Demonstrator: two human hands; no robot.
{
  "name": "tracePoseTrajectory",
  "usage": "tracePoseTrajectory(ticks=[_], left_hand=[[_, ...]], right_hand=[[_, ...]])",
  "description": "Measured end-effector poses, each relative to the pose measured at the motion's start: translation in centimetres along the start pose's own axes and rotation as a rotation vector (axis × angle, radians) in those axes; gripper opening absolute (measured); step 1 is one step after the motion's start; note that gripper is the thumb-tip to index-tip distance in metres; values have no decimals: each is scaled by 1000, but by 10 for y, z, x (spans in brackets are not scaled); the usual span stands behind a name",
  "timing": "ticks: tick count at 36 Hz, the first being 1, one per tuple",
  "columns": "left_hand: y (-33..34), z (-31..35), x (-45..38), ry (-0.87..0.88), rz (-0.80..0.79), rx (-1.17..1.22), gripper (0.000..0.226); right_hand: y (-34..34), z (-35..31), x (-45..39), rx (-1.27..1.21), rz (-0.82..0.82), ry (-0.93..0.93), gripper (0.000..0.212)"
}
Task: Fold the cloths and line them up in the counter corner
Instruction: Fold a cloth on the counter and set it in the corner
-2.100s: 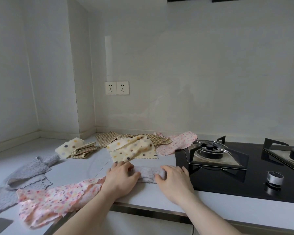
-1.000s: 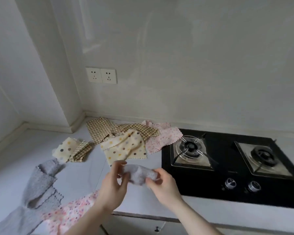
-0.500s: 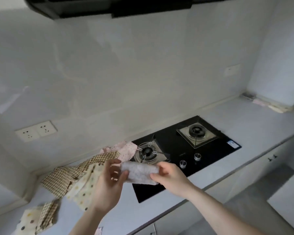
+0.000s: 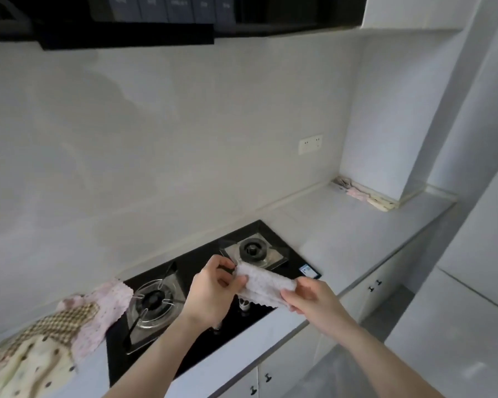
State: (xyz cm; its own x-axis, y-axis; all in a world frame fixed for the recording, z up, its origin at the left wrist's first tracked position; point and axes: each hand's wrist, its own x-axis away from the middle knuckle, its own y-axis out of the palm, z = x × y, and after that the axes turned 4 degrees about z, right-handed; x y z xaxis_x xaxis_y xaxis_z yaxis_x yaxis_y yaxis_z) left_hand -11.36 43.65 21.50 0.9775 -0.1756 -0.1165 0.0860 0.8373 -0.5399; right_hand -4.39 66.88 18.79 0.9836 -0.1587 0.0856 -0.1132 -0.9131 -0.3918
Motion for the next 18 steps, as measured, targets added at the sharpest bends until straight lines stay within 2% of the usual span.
tracePoseTrajectory(ticks=[2, 6, 8, 18], left_hand=[[37, 20, -16, 1, -15, 12, 26], [97, 54, -48, -5, -31, 8, 32], [121, 68, -63, -10, -47, 14, 34], [201, 101, -132, -52, -86, -29, 29]], right_hand=[[-40, 14, -13, 13, 7, 16, 35], [-109, 36, -41, 68, 27, 39, 16], [-137, 44, -56, 76, 41, 54, 16], [-213, 77, -117, 81, 56, 102, 10]])
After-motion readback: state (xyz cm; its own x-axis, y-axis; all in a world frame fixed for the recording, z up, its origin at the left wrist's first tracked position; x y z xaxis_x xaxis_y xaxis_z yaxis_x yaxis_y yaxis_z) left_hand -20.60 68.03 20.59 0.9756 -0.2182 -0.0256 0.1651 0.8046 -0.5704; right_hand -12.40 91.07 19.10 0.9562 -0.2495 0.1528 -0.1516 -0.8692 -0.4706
